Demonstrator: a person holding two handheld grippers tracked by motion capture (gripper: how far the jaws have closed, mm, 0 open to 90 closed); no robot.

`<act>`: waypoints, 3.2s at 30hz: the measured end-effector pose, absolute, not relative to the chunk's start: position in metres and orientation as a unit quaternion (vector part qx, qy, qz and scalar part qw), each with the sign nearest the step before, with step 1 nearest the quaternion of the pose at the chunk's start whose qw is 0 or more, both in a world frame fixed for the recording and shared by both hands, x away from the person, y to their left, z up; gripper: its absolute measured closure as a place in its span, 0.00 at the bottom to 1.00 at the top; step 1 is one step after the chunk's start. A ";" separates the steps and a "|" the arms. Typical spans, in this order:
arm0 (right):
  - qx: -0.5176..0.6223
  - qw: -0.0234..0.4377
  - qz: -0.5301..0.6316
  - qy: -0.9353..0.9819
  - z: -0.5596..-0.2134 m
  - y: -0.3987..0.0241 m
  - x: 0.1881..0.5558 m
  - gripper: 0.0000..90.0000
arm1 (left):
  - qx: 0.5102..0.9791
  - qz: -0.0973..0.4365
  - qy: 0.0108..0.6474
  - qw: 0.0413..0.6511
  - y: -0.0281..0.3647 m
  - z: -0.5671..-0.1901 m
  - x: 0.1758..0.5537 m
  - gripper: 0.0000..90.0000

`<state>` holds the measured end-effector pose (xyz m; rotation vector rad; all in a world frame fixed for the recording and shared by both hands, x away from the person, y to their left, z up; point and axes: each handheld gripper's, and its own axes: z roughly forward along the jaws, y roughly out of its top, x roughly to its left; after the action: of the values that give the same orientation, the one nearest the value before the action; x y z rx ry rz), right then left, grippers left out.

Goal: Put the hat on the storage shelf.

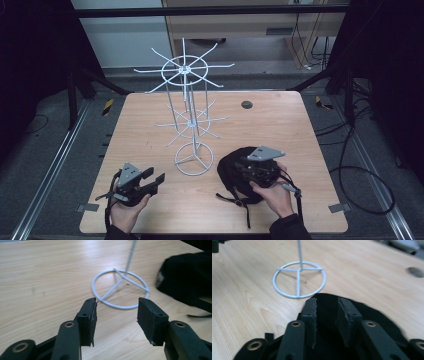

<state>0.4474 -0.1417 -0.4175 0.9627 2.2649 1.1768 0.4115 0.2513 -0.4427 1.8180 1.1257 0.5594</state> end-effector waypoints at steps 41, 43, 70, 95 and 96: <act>0.342 0.194 0.373 0.841 -0.439 -0.188 0.454 0.91 | 0.719 0.231 0.513 0.408 0.297 -0.466 0.439 0.51; 0.344 0.197 0.385 0.833 -0.435 -0.191 0.452 0.91 | 0.719 0.233 0.513 0.408 0.297 -0.466 0.439 0.50; 0.382 0.280 0.511 0.717 -0.374 -0.244 0.421 0.91 | 0.718 0.226 0.513 0.412 0.298 -0.468 0.441 0.48; 0.331 0.333 0.611 0.637 -0.295 -0.250 0.388 0.91 | 0.726 0.224 0.507 0.407 0.294 -0.470 0.442 0.47; 0.331 0.332 0.615 0.634 -0.292 -0.248 0.387 0.91 | 0.726 0.225 0.507 0.407 0.294 -0.470 0.442 0.47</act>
<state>0.3867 -0.2485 -0.2919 0.8647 1.6557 1.6068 0.4420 0.2942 -0.4703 1.8314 1.2785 0.5664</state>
